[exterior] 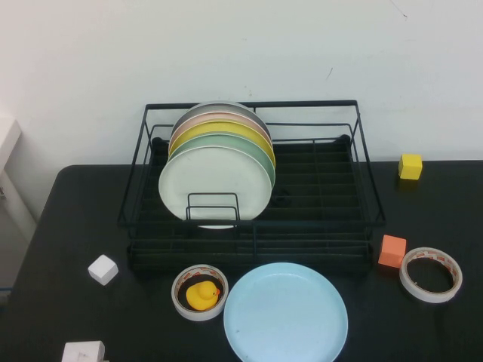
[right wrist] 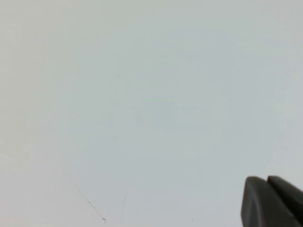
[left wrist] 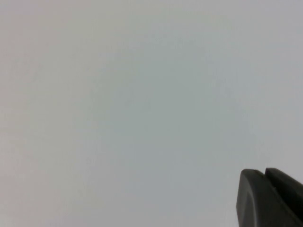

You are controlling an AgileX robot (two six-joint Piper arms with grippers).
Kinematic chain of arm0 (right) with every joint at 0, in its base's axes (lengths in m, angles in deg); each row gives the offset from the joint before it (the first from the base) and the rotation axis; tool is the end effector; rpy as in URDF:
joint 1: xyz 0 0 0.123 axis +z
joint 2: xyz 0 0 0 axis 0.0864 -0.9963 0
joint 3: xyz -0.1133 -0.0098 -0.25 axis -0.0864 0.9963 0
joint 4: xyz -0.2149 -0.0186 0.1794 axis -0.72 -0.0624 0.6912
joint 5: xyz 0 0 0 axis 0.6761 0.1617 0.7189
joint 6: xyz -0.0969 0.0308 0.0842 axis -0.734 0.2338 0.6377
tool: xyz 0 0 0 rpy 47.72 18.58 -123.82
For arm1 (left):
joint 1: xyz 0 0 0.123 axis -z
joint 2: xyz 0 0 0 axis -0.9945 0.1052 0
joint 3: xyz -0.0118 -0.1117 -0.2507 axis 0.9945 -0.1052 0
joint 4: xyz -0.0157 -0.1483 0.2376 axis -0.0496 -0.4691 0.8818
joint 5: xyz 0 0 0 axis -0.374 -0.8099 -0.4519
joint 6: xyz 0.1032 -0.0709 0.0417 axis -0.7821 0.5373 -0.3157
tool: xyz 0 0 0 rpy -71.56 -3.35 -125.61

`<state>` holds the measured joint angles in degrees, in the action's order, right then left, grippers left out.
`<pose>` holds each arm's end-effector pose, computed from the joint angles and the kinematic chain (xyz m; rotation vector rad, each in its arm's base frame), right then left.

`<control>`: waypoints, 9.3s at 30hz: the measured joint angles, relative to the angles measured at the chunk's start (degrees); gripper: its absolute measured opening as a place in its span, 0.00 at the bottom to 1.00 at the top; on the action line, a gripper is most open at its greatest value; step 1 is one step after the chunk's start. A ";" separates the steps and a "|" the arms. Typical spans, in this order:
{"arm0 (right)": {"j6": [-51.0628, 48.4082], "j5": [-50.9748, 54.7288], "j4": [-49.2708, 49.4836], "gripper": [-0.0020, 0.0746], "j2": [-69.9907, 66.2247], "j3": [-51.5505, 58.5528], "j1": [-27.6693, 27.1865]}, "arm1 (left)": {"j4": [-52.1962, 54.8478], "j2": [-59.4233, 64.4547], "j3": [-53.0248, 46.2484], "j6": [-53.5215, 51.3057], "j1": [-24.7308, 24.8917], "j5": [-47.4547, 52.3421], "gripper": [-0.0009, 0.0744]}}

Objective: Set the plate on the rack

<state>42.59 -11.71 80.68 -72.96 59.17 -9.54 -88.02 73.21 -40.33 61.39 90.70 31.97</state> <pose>0.1159 -0.0054 0.2702 -0.0380 0.9930 -0.1531 0.1166 0.0023 0.2701 -0.1953 0.9955 -0.3065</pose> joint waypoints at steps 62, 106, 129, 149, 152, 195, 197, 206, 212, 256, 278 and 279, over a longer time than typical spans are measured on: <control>-82.57 47.03 72.36 0.02 -89.58 -31.95 36.00 | -28.71 36.76 37.95 -34.25 0.00 61.35 0.01; -61.42 53.19 78.69 0.51 -125.43 -54.79 25.12 | -7.61 23.34 21.84 3.80 0.00 57.92 0.01; -67.70 54.51 80.32 0.04 -126.43 -54.92 25.15 | -10.17 23.34 21.81 3.93 0.00 58.38 0.01; -79.09 56.56 92.05 0.04 -99.14 -54.73 38.50 | -24.10 23.34 17.82 -6.33 0.00 60.58 0.66; -80.06 57.24 94.11 0.04 -98.95 -54.68 39.14 | -24.42 23.34 17.82 -6.33 0.00 60.40 0.68; -91.43 79.09 100.88 0.87 -98.93 -56.82 39.60 | -27.33 23.18 17.82 -32.92 0.00 64.10 0.13; -87.83 82.47 100.88 0.87 -98.93 -57.80 37.12 | -27.22 23.18 17.82 -33.82 0.00 63.98 0.13; -83.01 95.19 99.01 0.68 -98.72 -59.67 27.52 | -26.85 23.18 17.46 -34.99 0.00 61.73 0.13; -82.13 95.58 80.98 0.14 -98.72 -59.88 25.08 | -27.71 23.32 17.09 -40.80 0.00 50.52 0.13; -141.59 50.02 102.18 0.03 -114.74 -45.16 25.08 | -10.69 85.10 50.36 -80.59 19.85 10.90 0.13; -143.67 50.23 102.30 0.03 -119.41 -45.68 25.08 | 0.49 93.48 50.53 -73.85 23.42 9.36 0.13; -143.67 50.23 102.30 0.03 -119.49 -45.68 25.08 | 0.97 93.72 50.53 -73.76 23.42 8.73 0.13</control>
<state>-101.08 38.52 182.98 -192.45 13.48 15.54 -87.05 166.93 10.20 -12.37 114.12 40.69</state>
